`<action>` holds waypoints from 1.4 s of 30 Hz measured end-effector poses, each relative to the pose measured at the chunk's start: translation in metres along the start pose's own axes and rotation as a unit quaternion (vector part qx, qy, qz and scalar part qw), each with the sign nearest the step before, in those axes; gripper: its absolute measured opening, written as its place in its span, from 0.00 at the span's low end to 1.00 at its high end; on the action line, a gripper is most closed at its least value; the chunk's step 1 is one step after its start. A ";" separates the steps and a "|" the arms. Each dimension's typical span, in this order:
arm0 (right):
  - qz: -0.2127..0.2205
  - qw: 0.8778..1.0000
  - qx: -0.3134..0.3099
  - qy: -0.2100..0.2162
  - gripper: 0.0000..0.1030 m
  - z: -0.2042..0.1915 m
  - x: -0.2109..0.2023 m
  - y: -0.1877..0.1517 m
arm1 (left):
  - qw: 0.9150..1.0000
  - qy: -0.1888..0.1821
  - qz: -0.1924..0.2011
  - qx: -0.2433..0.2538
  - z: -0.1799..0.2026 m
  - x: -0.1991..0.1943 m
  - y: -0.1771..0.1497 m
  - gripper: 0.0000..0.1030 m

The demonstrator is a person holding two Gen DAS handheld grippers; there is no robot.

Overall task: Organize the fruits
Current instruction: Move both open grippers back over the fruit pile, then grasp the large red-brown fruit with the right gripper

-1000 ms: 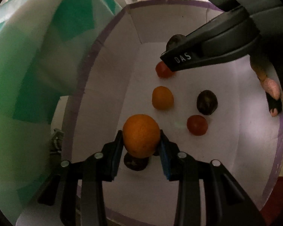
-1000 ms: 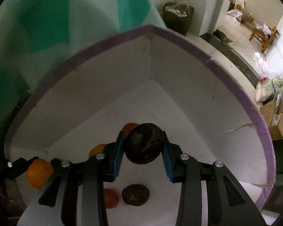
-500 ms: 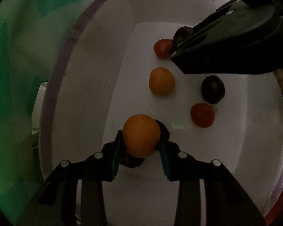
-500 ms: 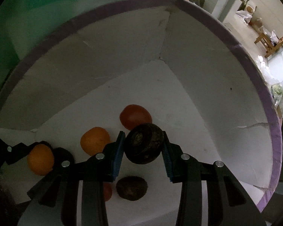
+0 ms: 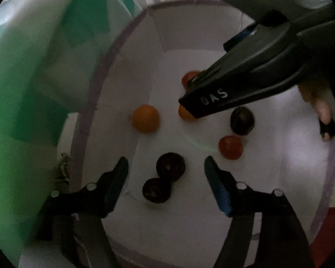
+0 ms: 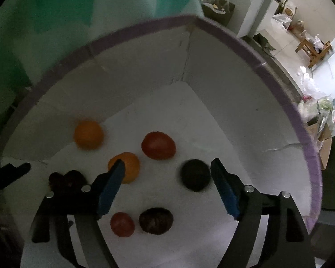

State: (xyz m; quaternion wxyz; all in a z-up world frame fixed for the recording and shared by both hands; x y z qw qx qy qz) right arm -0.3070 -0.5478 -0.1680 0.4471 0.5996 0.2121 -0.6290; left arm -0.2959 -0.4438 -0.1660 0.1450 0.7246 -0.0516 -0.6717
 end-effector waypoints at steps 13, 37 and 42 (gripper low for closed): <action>0.240 0.969 0.053 0.021 0.85 0.012 -0.177 0.032 | 0.954 0.078 0.287 0.018 -0.017 -0.185 -0.060 0.98; 0.292 0.885 -0.259 0.252 0.84 -0.465 -0.293 0.085 | 0.584 0.190 0.371 -0.697 -0.402 -0.336 -0.482 0.98; 0.333 0.867 -0.281 0.240 0.84 -0.530 -0.312 0.110 | 0.587 0.218 0.367 -0.688 -0.392 -0.341 -0.479 0.98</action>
Point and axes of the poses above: each gripper's, at about its wrist camera, not at the fingertips, and x roughly the way its jaws point, z to its right, y to its top, the point moved 1 cm from there along x, roughly the way its jaws point, and after that the axes turned 11 degrees about -y, right-handed, at the moved point
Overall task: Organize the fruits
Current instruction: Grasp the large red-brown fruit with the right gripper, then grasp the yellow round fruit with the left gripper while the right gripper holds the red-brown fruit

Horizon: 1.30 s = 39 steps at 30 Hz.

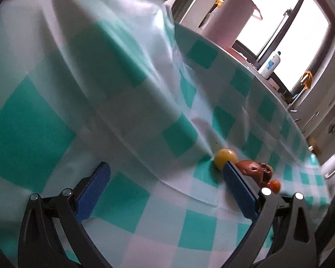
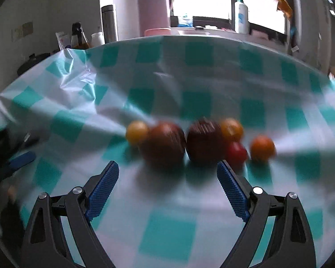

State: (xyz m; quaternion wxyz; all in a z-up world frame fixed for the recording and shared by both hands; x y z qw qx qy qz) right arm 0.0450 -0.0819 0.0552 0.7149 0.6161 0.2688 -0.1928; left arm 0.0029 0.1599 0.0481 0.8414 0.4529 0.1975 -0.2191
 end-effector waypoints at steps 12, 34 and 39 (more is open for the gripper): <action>-0.038 0.996 -0.070 -0.027 0.77 -0.036 0.062 0.014 | 0.999 0.002 0.028 0.017 0.013 -0.015 -0.007 0.98; -0.028 0.983 0.180 0.030 0.57 0.145 -0.054 -0.093 | 0.981 -0.046 -0.051 0.180 0.084 0.026 -0.050 0.98; -0.020 0.973 0.221 0.061 0.57 0.159 -0.052 -0.100 | 0.964 0.002 -0.087 0.251 0.119 0.075 -0.047 0.98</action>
Point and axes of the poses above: each gripper's, at about its wrist camera, not at the fingertips, and x roughly the way its jaws point, z to its right, y to its top, the point moved 1 cm from there along x, roughly the way its jaws point, and after that the axes turned 11 degrees about -y, right-handed, at the moved point
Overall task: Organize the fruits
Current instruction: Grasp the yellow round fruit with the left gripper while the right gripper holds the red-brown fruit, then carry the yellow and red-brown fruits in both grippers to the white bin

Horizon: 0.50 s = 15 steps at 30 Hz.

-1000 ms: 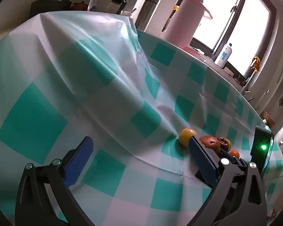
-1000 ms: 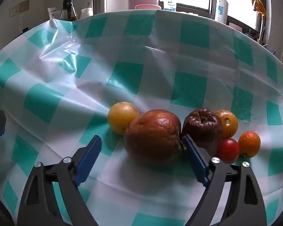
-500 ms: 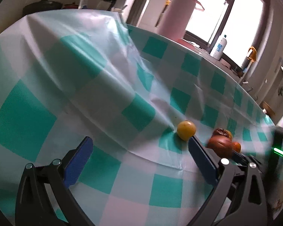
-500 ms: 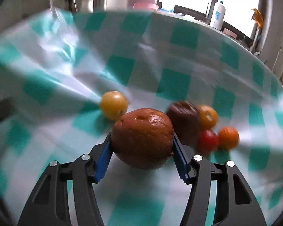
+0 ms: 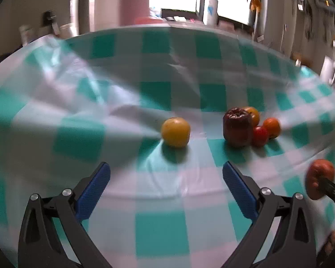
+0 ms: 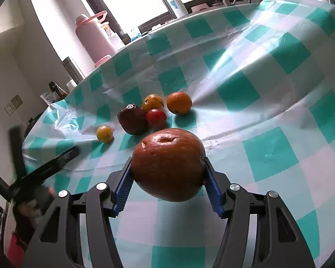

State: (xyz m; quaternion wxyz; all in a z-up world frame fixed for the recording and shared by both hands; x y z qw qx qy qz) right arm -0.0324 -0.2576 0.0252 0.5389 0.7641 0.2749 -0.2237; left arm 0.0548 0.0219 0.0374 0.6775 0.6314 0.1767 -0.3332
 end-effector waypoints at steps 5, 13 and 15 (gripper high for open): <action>-0.002 1.000 -0.022 0.019 0.57 -0.013 -0.002 -0.003 | 0.999 0.024 -0.049 0.003 -0.002 0.061 0.032 0.90; -0.002 0.999 -0.017 0.031 0.57 -0.011 -0.005 -0.004 | 0.998 -0.003 -0.056 0.000 -0.005 0.075 0.025 0.42; -0.001 0.999 -0.016 0.030 0.57 -0.010 -0.005 -0.005 | 0.999 -0.012 -0.038 0.003 -0.003 0.055 0.015 0.42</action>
Point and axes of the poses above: each gripper's, at about its wrist camera, not at the fingertips, and x roughly the way its jaws point, z to its right, y to its top, the point moved 1 cm from there along x, roughly the way its jaws point, and after that the axes turned 11 degrees about -y, right-handed, at the moved point
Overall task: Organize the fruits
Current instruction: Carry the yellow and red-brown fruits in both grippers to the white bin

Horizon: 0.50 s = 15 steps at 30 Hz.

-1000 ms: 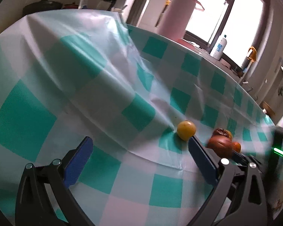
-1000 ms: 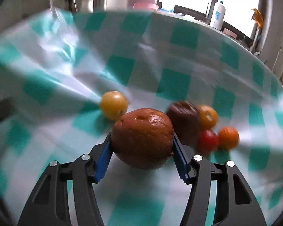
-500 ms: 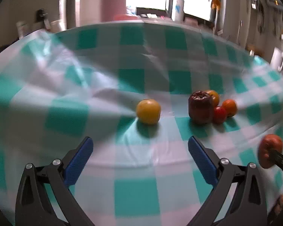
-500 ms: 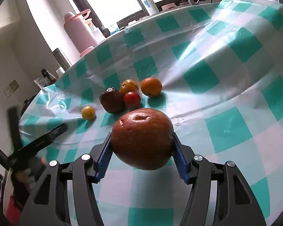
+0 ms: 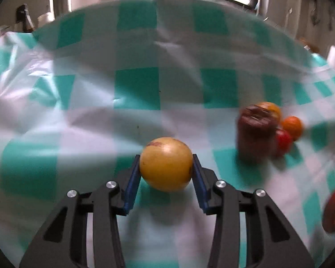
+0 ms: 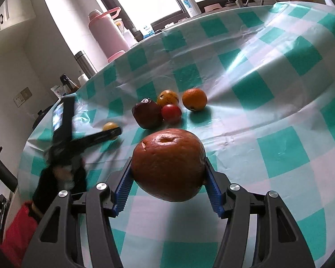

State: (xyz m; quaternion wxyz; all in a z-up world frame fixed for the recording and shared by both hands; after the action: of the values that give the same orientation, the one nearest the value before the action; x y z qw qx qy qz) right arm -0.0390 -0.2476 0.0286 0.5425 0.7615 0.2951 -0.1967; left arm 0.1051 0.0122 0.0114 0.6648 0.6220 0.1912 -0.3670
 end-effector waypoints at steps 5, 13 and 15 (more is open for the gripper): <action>0.003 1.000 0.001 -0.003 0.57 0.001 0.000 0.000 | 0.998 -0.030 0.048 -0.005 0.007 -0.058 -0.029 0.42; 0.014 1.000 -0.005 0.002 0.57 -0.004 -0.018 -0.013 | 0.992 -0.031 0.116 -0.041 0.011 -0.131 -0.087 0.42; 0.017 1.000 -0.021 -0.001 0.57 -0.010 -0.029 -0.023 | 0.991 -0.034 0.121 -0.044 0.020 -0.142 -0.098 0.43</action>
State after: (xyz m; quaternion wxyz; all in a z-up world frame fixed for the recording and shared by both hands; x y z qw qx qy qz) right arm -0.0762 -0.2394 0.0338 0.5619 0.7546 0.2857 -0.1823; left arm -0.0635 0.0325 0.0477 0.7372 0.5979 0.1079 -0.2956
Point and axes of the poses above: each gripper's, at about its wrist camera, not at the fingertips, and x roughly the way its jaws point, z to its right, y to its top, the point moved 1 cm from there along x, roughly the way its jaws point, and after that the axes turned 11 degrees about -y, right-handed, at the moved point
